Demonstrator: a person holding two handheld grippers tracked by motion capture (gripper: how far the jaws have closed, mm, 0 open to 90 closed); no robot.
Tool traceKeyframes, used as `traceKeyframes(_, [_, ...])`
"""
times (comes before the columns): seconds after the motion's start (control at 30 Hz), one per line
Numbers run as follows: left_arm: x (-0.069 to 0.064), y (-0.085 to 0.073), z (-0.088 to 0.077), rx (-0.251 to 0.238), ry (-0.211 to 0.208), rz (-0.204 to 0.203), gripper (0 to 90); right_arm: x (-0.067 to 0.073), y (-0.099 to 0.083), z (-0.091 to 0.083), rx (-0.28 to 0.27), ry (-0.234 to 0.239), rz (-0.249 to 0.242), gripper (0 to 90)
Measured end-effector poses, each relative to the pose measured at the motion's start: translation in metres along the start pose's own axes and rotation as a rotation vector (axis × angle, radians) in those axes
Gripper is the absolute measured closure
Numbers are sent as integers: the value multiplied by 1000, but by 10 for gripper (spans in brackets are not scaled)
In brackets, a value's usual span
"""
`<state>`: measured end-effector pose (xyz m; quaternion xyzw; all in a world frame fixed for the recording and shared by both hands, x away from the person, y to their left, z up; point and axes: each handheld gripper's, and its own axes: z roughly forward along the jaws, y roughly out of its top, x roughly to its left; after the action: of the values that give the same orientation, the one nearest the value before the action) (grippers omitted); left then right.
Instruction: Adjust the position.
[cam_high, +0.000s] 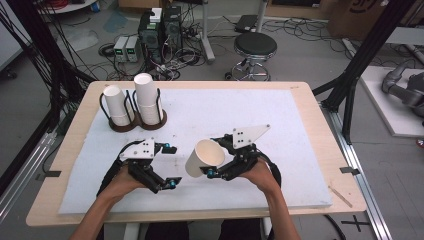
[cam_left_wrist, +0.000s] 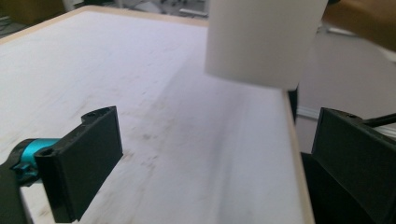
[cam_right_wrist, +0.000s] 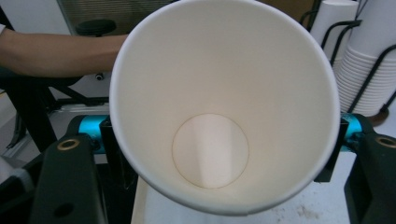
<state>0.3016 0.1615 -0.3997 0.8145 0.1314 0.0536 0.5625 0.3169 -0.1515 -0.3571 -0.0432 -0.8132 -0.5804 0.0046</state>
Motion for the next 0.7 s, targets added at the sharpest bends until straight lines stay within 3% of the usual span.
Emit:
traceKeyframes(0.13, [4,-5,-7,50,88,-16,17,-2,-6,-7,13,-56,30,281])
traceKeyframes(0.3, [8,-16,-15,60,160,-54,17,-5,-10,-15,27,-130,54,281])
traceKeyframes(0.7, [20,-46,-37,20,257,-141,17,-10,-18,-18,69,-210,75,281])
